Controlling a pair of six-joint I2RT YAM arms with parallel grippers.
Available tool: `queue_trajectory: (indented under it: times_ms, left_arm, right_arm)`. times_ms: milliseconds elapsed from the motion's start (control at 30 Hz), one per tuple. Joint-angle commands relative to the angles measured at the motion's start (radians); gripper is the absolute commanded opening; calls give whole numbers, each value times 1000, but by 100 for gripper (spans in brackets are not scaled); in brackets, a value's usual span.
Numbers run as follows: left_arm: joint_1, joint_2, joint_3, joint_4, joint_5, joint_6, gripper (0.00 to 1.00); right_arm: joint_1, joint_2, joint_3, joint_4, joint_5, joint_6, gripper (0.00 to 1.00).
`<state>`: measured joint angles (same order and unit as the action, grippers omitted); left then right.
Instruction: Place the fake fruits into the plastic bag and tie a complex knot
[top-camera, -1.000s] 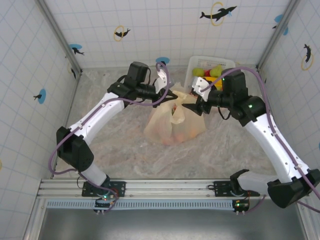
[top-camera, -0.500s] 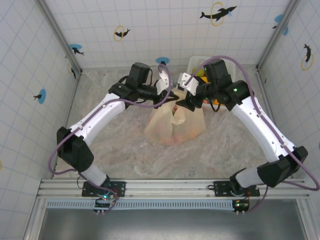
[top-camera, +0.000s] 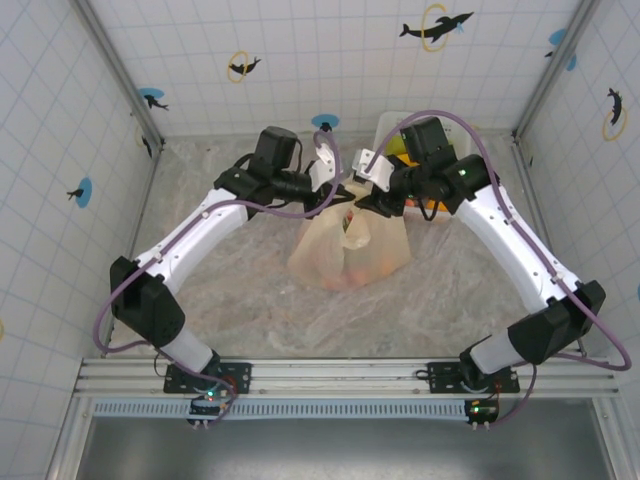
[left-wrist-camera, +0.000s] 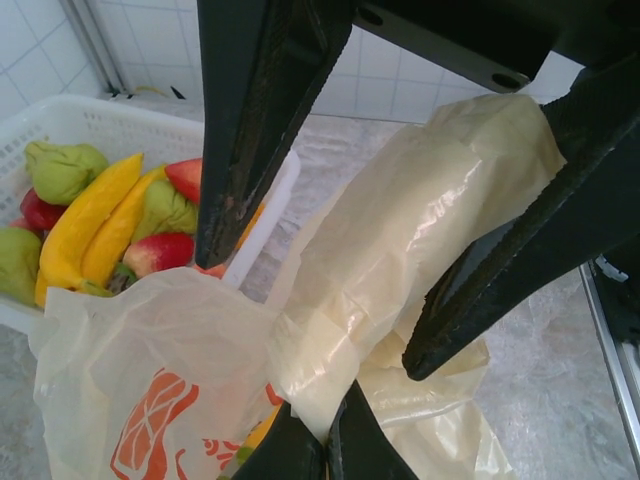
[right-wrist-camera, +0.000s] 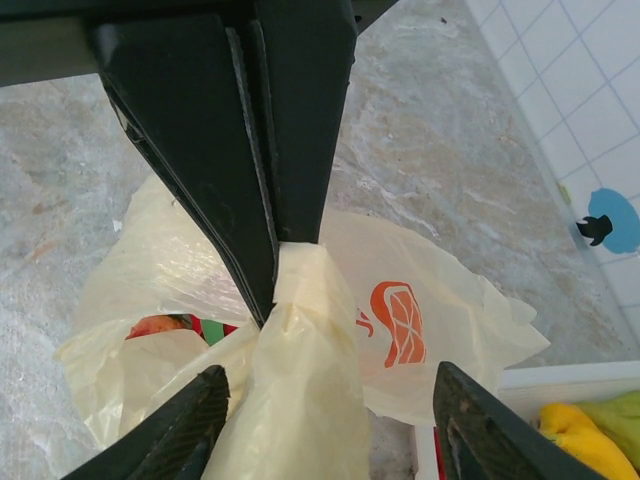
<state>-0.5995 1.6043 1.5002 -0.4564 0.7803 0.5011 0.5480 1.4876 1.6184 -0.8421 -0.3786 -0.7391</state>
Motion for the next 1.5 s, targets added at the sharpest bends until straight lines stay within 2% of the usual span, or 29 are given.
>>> queue_trajectory:
  times_ms: [0, 167, 300, 333, 367, 433, 467, 567, 700, 833, 933, 1000, 1067, 1200, 1267, 1467]
  left_arm:
    - [-8, -40, -4, 41, 18, 21, 0]
    - [-8, -52, -14, 61, 9, 16, 0]
    - [-6, -61, -27, 82, 5, 6, 0]
    - [-6, -65, -30, 84, 4, 3, 5]
    - [-7, -72, -33, 85, 2, 4, 15]
    - [-3, -91, -55, 103, 1, -4, 29]
    - [2, -105, -74, 123, 2, -18, 42]
    - [28, -147, -151, 205, 32, -73, 60]
    - [47, -177, -236, 288, 39, -128, 72]
    - [45, -151, -247, 288, 6, -155, 74]
    - [45, -136, -249, 291, -44, -163, 72]
    - [45, -129, -247, 292, -59, -168, 64]
    - [45, -129, -248, 291, -49, -164, 52]
    - [45, -139, -241, 292, -33, -172, 15]
    - [45, -152, -235, 295, -41, -182, 1]
    - [46, -193, -233, 319, -63, -223, 0]
  right_arm:
    - [7, 27, 19, -17, -20, -3, 52]
    - [7, 18, -27, 14, -32, 12, 41]
    - [1, 3, -50, 31, -33, 17, 12]
    - [-1, -2, -57, 39, -32, 21, 6]
    - [-7, -14, -70, 60, -34, 31, 0]
    - [-15, -33, -92, 95, -46, 45, 0]
    - [-19, -45, -106, 120, -54, 57, 0]
    - [-25, -76, -143, 175, -75, 77, 0]
    - [-28, -109, -184, 238, -83, 103, 0]
    - [-28, -133, -214, 283, -87, 124, 0]
    - [-25, -155, -242, 324, -86, 144, 0]
    - [-21, -172, -269, 360, -68, 158, 0]
    - [-17, -197, -310, 419, -48, 180, 0]
    - [5, -250, -432, 589, 2, 243, 0]
    - [12, -278, -500, 695, 32, 276, 0]
    - [56, -319, -665, 948, 121, 332, 0]
